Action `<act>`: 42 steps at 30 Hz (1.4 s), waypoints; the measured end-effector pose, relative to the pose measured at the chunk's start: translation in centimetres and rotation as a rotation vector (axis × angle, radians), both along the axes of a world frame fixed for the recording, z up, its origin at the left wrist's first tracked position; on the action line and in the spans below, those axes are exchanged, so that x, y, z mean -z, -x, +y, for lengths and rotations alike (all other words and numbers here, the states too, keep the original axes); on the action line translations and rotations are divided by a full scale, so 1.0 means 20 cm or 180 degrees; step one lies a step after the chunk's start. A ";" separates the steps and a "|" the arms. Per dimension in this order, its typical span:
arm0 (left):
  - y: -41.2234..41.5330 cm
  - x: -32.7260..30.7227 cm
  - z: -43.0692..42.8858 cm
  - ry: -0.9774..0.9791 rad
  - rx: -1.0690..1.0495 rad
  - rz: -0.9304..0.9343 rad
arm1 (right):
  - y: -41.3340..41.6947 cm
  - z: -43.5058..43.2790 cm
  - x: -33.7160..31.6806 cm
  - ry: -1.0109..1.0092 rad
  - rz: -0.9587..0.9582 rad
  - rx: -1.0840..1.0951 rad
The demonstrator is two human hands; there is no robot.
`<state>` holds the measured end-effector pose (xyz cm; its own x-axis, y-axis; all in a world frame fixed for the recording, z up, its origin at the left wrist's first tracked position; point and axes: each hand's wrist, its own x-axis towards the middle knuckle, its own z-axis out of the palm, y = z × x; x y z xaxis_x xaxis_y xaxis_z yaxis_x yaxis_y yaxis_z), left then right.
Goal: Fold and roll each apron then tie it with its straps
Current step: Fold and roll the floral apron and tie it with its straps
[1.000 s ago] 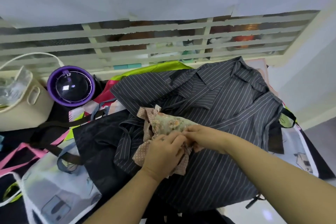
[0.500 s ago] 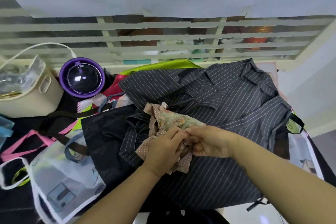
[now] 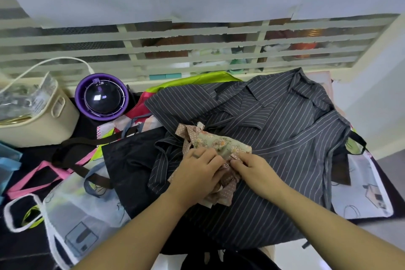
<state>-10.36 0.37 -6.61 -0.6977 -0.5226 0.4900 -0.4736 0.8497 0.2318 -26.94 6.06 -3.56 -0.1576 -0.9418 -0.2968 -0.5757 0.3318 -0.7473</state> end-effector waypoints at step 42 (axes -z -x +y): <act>0.13 -0.17 -0.08 -0.4955 -0.2769 0.2817 | 0.01 -0.04 -0.20 0.0092 -0.1175 -0.0582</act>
<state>-12.93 -1.27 -3.16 0.0714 -0.7679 -0.6365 0.0678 -0.6329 0.7712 -27.21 5.18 0.46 0.1253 -0.9533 -0.2749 -0.3146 0.2246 -0.9223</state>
